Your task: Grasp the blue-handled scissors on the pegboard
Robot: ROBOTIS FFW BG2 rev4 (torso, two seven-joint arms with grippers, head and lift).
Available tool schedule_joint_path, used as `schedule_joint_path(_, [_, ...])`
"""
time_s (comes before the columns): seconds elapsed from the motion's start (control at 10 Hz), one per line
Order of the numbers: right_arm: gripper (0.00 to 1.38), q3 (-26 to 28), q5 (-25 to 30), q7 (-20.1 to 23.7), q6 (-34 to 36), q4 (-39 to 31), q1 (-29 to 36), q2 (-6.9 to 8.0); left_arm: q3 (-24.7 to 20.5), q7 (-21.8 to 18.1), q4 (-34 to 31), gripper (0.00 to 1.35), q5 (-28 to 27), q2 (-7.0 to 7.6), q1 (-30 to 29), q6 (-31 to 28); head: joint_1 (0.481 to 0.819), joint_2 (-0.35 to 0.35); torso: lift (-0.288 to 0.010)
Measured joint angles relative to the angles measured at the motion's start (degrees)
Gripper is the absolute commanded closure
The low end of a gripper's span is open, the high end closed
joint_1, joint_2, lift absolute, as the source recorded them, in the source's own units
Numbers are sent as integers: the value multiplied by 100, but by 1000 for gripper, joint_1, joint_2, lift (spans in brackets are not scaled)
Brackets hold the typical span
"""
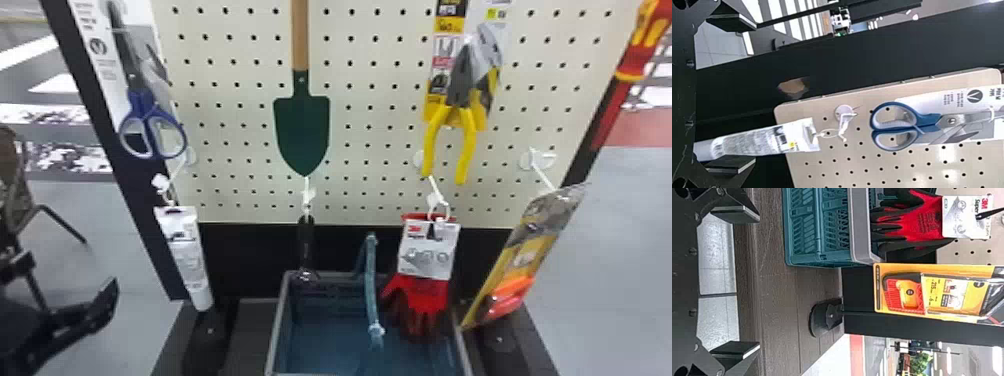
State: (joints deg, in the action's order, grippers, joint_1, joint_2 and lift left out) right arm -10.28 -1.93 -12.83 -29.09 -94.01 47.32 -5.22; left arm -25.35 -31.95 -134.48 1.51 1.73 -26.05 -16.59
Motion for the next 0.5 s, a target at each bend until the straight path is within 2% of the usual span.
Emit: schedule_joint_path(0.5, [157, 0, 0, 37, 6, -4, -17, 21, -367, -873, -14, 116, -491, 394, 1191, -821, 549, 0, -100])
